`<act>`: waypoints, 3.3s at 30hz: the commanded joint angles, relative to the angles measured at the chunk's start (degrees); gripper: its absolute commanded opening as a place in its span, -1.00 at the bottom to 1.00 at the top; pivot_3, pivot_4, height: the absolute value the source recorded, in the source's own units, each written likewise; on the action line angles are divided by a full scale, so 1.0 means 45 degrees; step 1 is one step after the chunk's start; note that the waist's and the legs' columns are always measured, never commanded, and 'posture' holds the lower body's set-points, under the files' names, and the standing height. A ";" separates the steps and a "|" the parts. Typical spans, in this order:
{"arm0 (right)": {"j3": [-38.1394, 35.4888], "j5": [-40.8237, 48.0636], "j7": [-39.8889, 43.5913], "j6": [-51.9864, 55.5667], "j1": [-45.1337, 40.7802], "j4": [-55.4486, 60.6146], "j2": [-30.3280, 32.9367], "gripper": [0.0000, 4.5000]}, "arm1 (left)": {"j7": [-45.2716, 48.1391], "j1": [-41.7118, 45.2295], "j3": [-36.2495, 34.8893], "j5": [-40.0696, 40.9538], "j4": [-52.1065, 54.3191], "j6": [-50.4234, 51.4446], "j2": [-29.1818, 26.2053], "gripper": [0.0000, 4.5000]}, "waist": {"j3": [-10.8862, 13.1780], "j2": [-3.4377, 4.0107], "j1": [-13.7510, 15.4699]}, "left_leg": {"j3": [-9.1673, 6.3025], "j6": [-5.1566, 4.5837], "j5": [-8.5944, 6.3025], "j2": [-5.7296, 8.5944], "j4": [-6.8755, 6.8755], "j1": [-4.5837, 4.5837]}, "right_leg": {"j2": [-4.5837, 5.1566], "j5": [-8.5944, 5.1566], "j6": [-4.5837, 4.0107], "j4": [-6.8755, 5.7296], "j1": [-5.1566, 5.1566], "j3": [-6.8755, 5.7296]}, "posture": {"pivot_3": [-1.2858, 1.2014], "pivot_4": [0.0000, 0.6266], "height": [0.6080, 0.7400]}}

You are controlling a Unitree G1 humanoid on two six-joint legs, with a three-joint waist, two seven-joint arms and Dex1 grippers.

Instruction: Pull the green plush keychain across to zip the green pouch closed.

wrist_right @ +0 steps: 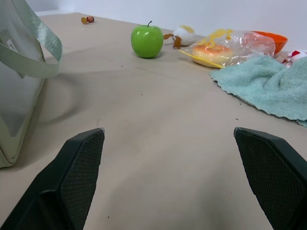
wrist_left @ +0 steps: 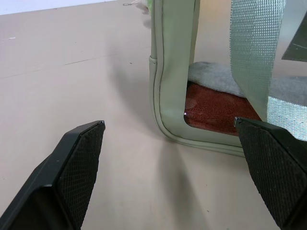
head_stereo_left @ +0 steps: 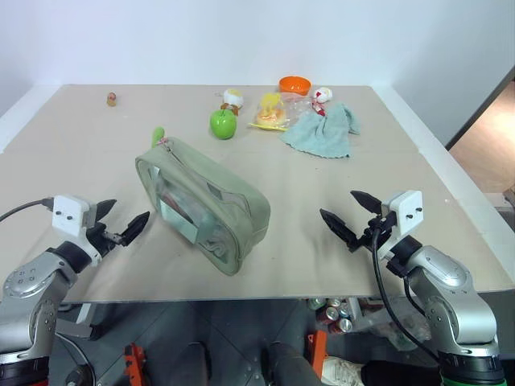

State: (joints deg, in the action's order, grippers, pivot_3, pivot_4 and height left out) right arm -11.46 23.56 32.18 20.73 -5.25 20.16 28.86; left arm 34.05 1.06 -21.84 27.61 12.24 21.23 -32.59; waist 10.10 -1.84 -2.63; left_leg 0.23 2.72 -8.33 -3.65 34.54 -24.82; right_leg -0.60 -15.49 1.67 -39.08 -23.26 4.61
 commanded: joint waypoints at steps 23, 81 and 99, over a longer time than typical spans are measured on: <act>0.1480 0.4480 0.2628 0.4515 -0.4937 0.1066 0.1034 0.99 | 0.3674 -0.1742 -0.1612 0.6544 0.5222 0.2727 -0.3027 0.99 | 0.0022 0.0000 -0.0064 | 0.0058 0.0000 0.0000 -0.0038 -0.0012 0.0029 | -0.0010 0.0000 -0.0029 -0.0002 -0.0013 0.0027 | 0.03 -0.52 1.00; -0.0174 0.1318 0.6443 0.0792 -0.9492 -0.5992 0.2274 0.99 | 0.2811 0.1279 0.2172 0.5749 0.5426 0.2808 -0.2490 1.00 | 0.0066 0.0031 0.0052 | 0.0044 0.0000 -0.0086 -0.0009 -0.0006 -0.0016 | -0.0002 -0.0033 -0.0005 0.0000 -0.0020 0.0017 | 0.03 -0.52 1.00; 0.0224 0.2125 0.3147 0.2305 -0.3418 0.0265 0.1526 0.29 | 0.3420 0.2158 0.2565 0.5361 0.4618 0.2916 -0.2554 1.00 | 0.0062 0.0034 -0.0023 | 0.0019 -0.0007 -0.0058 -0.0006 0.0031 0.0005 | -0.0015 -0.0022 0.0036 -0.0008 0.0005 0.0024 | 0.03 -0.52 1.00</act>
State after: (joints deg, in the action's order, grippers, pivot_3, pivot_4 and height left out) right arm -10.64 33.91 45.90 33.33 -20.72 20.96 35.38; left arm 49.22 9.92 -9.84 52.11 32.56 34.89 -43.91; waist 10.38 -1.69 -2.74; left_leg 0.32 2.69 -8.59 -3.68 34.68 -24.81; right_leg -0.67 -15.58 1.85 -39.11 -23.24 4.71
